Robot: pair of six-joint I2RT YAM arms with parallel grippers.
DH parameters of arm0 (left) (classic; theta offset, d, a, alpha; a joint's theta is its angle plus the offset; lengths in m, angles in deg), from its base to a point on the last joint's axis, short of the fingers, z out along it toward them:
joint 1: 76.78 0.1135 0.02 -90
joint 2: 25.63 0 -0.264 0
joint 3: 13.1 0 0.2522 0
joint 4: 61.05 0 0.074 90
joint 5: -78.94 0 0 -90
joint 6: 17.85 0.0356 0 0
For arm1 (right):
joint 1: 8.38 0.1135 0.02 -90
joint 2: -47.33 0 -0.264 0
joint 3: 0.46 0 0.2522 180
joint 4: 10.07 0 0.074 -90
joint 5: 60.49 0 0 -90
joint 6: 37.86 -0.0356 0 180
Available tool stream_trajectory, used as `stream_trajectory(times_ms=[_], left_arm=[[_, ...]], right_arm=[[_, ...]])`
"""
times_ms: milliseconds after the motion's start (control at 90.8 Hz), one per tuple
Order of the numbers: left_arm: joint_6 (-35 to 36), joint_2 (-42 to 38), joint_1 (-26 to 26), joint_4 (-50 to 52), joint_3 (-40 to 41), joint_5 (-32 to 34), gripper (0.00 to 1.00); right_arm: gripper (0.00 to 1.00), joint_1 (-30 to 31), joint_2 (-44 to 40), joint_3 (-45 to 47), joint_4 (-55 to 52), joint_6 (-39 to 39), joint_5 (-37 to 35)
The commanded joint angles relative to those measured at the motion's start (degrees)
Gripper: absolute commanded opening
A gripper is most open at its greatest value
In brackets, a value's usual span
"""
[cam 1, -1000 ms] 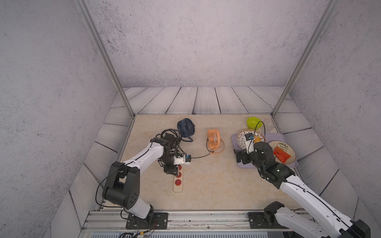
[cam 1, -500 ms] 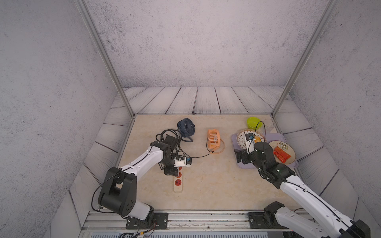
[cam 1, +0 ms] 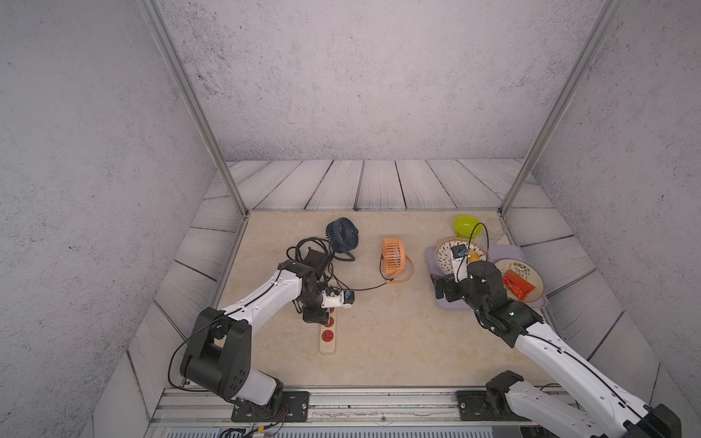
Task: Plug the desk fan into the power strip
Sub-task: Insert the plug into the socket.
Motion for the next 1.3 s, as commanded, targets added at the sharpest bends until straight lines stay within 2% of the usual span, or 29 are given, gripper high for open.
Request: stream_trajectory(times_ms=[0, 209, 638, 793, 969, 1288], left_arm=[[2.50, 1.60, 0.39, -5.34, 5.36, 8.33, 0.00], [2.72, 3.36, 1.29, -5.18, 3.93, 5.26, 0.00], [-0.87, 9.96, -0.43, -4.51, 0.70, 8.81, 0.00], [-0.42, 8.50, 0.16, -7.78, 4.51, 8.14, 0.00], [1.33, 6.26, 4.27, -9.68, 7.46, 4.38, 0.00], [4.40, 11.77, 4.95, -6.33, 4.14, 11.18, 0.00]], right_arm=[[0.99, -0.23, 0.16, 0.59, 0.62, -0.02, -0.06], [0.99, -0.51, 0.44, 0.53, 0.81, -0.15, 0.13], [0.99, -0.88, 0.60, 0.67, 0.83, -0.23, -0.26], [0.99, -0.97, 0.74, 0.54, 0.67, -0.10, -0.23], [0.99, -1.11, 0.85, 0.56, 0.86, -0.28, 0.41], [0.99, -1.20, 0.27, 0.60, 0.27, -0.24, -0.45]])
